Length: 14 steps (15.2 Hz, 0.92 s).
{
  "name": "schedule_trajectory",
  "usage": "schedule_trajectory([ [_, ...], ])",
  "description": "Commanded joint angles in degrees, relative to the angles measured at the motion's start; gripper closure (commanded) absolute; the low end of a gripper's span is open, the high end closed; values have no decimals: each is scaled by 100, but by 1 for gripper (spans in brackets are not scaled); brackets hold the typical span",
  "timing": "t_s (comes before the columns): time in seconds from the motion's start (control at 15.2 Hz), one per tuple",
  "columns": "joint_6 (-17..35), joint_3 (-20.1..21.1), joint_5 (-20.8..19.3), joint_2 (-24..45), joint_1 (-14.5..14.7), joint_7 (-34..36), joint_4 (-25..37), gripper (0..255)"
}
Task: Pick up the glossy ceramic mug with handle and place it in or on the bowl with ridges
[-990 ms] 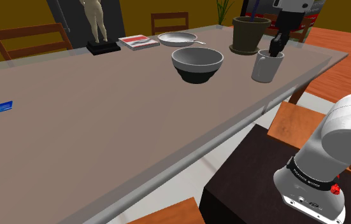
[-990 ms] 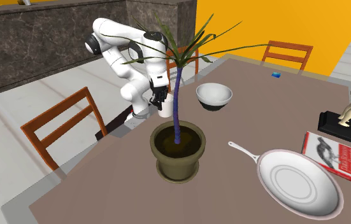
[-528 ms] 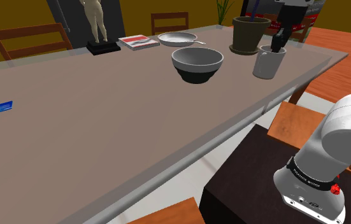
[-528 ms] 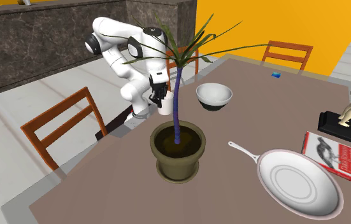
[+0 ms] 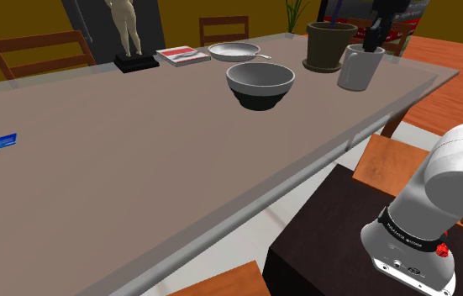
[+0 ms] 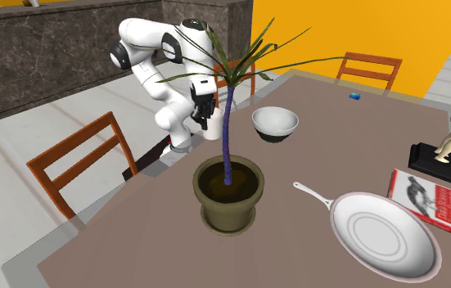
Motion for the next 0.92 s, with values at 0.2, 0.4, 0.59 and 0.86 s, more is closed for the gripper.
schedule_trajectory([
  [0.2,-356,60,64,109,38,-8,462,255],
  [0.4,-561,85,99,196,61,-18,753,255],
  [0.59,-767,106,132,292,84,-30,1053,255],
  [0.86,-1042,129,174,435,116,-49,1469,255],
])
